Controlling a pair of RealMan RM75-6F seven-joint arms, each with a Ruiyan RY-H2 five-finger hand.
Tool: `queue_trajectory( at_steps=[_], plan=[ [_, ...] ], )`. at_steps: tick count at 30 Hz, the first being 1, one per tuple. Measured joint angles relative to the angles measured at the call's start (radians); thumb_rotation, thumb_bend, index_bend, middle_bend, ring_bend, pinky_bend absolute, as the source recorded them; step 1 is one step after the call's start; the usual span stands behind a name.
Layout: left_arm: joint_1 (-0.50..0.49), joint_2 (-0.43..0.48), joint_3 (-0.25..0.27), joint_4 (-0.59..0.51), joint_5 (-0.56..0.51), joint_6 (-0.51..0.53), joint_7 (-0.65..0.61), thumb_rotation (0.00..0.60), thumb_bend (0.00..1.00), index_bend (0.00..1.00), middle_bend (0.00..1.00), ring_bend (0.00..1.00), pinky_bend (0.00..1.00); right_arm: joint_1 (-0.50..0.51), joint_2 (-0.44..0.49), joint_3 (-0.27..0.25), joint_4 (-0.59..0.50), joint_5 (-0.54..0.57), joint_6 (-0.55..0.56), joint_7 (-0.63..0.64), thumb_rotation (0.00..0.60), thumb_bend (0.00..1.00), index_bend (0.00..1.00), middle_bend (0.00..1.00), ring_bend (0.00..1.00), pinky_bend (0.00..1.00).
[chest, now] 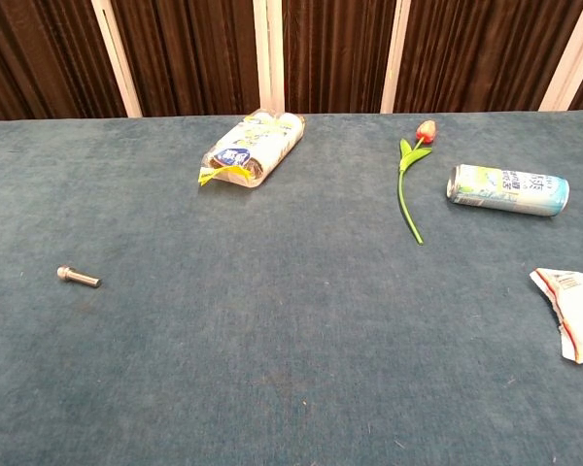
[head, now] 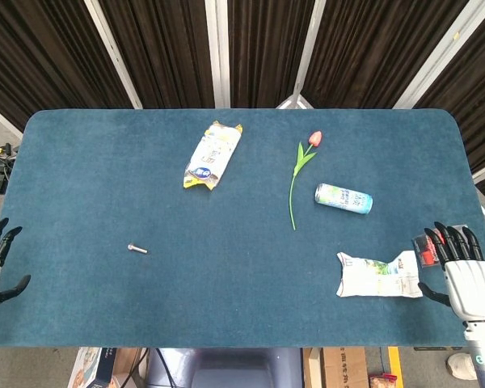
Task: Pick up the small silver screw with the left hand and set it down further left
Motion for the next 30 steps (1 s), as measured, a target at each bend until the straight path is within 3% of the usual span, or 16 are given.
queue_trajectory(
  at_steps=[6,17,23,30],
  plan=[
    [-0.049,0.021,-0.011,-0.005,-0.009,-0.077,0.031,0.600,0.35,0.18,0.00,0.00,0.00,0.005,-0.008,0.002,0.003,0.018,-0.019,-0.018,0.600,0.10,0.13,0.10,0.09,0.00],
    [-0.299,0.080,-0.059,-0.016,-0.083,-0.446,0.171,0.600,0.36,0.23,0.00,0.00,0.00,0.011,-0.027,-0.004,-0.004,0.019,-0.033,-0.065,0.600,0.10,0.13,0.10,0.09,0.00],
    [-0.408,0.046,-0.069,0.023,-0.116,-0.582,0.253,0.600,0.37,0.25,0.00,0.00,0.00,0.013,-0.034,-0.005,-0.008,0.022,-0.039,-0.080,0.600,0.10,0.13,0.10,0.09,0.00],
    [-0.465,-0.021,-0.056,0.038,-0.160,-0.661,0.266,0.600,0.37,0.26,0.00,0.00,0.00,0.016,-0.039,-0.005,-0.007,0.030,-0.049,-0.090,0.600,0.10,0.13,0.10,0.09,0.00]
  ],
)
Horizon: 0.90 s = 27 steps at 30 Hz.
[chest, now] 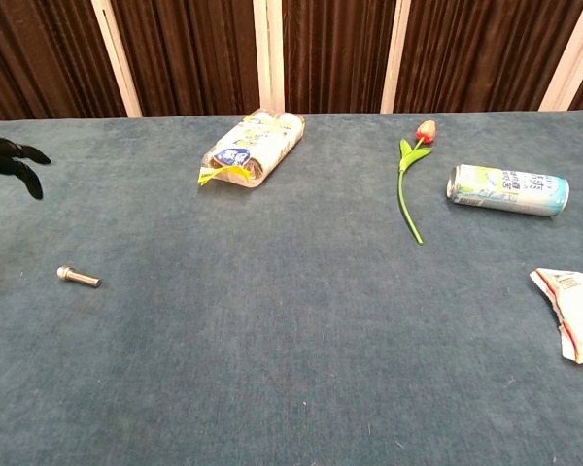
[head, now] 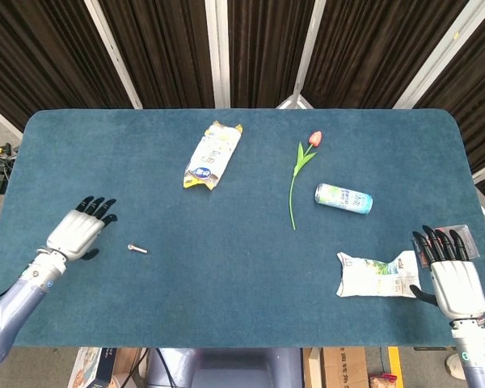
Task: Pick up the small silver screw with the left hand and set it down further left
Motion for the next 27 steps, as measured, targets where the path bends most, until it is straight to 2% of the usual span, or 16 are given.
queue_trajectory(
  at_steps=[10,27],
  plan=[
    [-0.033,-0.072,0.016,0.004,-0.025,-0.032,-0.072,0.600,0.39,0.28,0.01,0.00,0.00,-0.001,0.003,0.007,0.006,0.011,0.002,0.019,0.600,0.10,0.13,0.10,0.09,0.00],
    [-0.072,-0.168,0.047,0.063,-0.052,-0.029,-0.056,0.600,0.40,0.34,0.03,0.00,0.00,0.000,0.003,0.015,0.016,0.031,-0.005,0.038,0.600,0.10,0.13,0.10,0.09,0.00]
  ],
)
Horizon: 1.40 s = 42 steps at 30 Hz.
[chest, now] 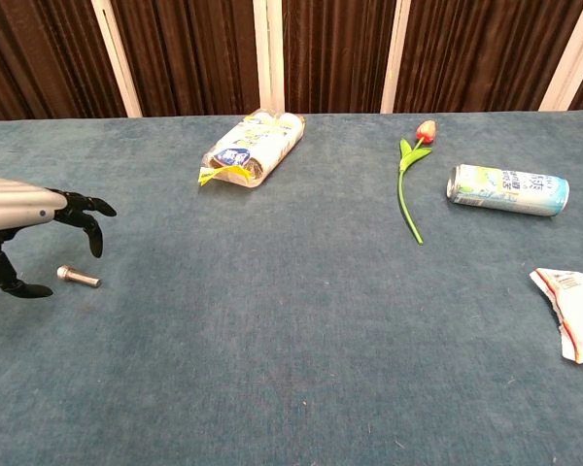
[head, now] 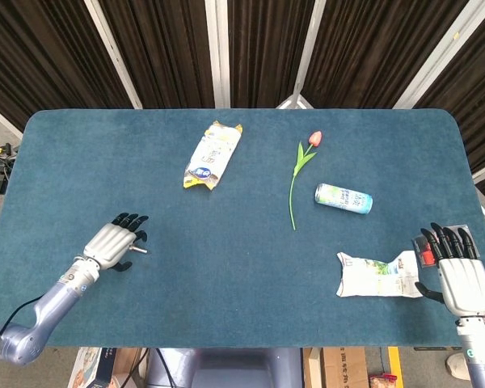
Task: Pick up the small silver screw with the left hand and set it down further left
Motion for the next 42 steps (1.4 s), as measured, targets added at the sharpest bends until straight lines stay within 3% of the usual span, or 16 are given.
queue_trajectory(
  at_steps=[24,42],
  plan=[
    [-0.031,-0.084,0.031,0.079,-0.006,0.013,0.007,0.600,0.46,0.45,0.07,0.00,0.00,0.003,-0.008,0.004,0.010,0.012,-0.008,0.016,0.600,0.10,0.13,0.10,0.09,0.00],
    [-0.039,-0.092,0.052,0.081,-0.036,0.034,0.059,0.600,0.48,0.53,0.10,0.00,0.00,0.005,-0.010,0.006,0.011,0.018,-0.014,0.032,0.600,0.10,0.13,0.10,0.09,0.00]
  ],
)
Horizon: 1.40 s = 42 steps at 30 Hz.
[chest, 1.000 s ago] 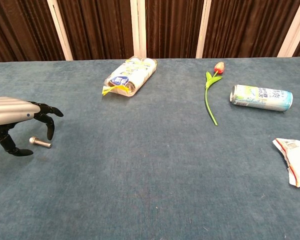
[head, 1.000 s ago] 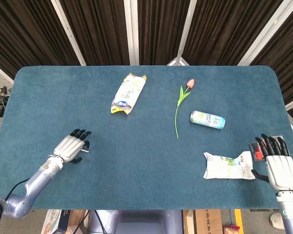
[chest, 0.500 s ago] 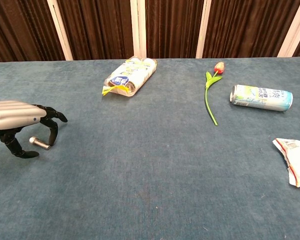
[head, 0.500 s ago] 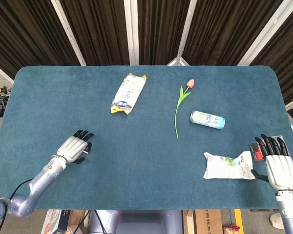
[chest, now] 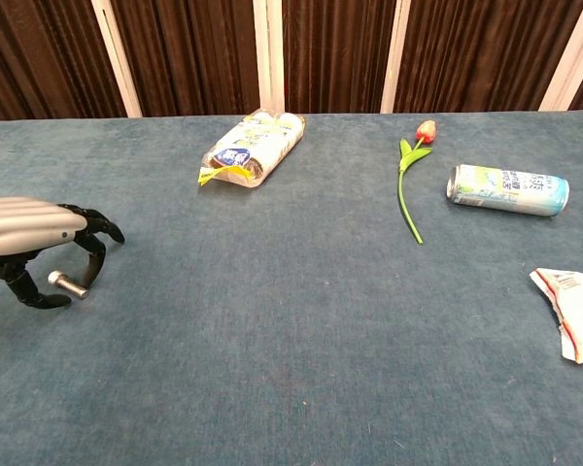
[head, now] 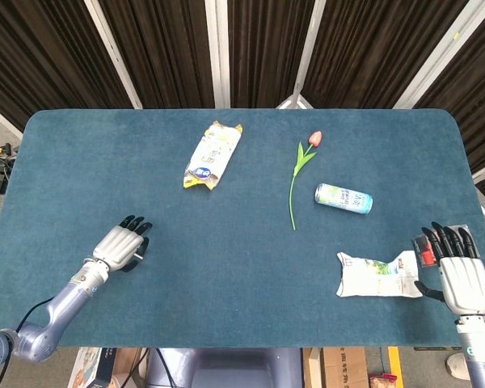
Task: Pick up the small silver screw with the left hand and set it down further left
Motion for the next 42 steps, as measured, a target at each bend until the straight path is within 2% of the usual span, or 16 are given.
queue_trajectory(
  at_steps=[22,42],
  plan=[
    [-0.008,-0.023,0.013,0.007,0.006,0.024,0.012,0.600,0.48,0.50,0.11,0.00,0.00,0.003,0.000,0.000,-0.001,0.003,-0.006,0.006,0.600,0.10,0.13,0.10,0.09,0.00],
    [-0.013,-0.021,0.024,-0.005,-0.013,0.034,0.048,0.600,0.51,0.54,0.11,0.00,0.00,0.005,-0.001,-0.001,0.000,0.008,-0.015,0.013,0.600,0.10,0.13,0.10,0.09,0.00]
  ],
)
